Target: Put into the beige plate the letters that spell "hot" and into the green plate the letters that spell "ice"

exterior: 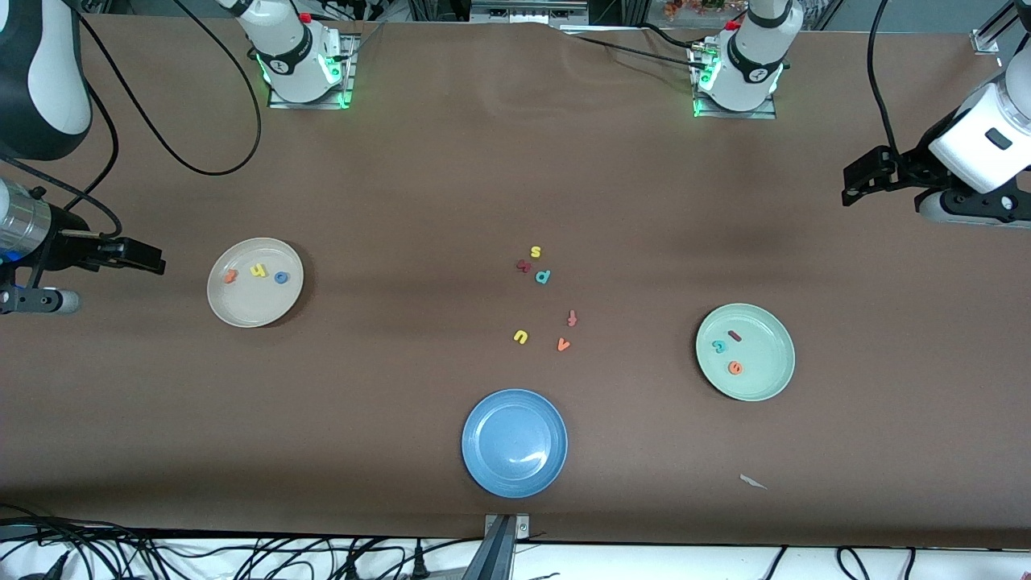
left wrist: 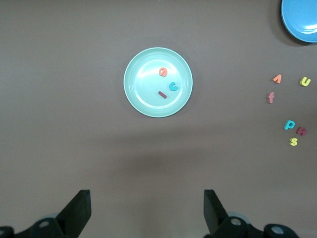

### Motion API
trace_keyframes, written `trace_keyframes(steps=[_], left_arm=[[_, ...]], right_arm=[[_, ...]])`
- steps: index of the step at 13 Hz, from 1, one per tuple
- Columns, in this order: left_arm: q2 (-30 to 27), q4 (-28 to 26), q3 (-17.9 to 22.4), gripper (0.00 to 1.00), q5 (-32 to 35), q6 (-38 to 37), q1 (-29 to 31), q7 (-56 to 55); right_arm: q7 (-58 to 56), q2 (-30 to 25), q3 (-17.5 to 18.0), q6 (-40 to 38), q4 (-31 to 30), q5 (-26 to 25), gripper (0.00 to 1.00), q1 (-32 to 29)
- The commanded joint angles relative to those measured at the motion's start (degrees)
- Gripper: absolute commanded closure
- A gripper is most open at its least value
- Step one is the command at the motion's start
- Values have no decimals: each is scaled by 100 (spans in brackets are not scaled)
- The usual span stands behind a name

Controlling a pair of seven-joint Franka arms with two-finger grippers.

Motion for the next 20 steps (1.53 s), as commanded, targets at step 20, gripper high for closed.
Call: trace_keyframes(steps=[20], left_arm=[[-67,192,23,0,-18,-384,22,-211]], right_arm=[[99,-181,288,58,-193,-1,0,-245]])
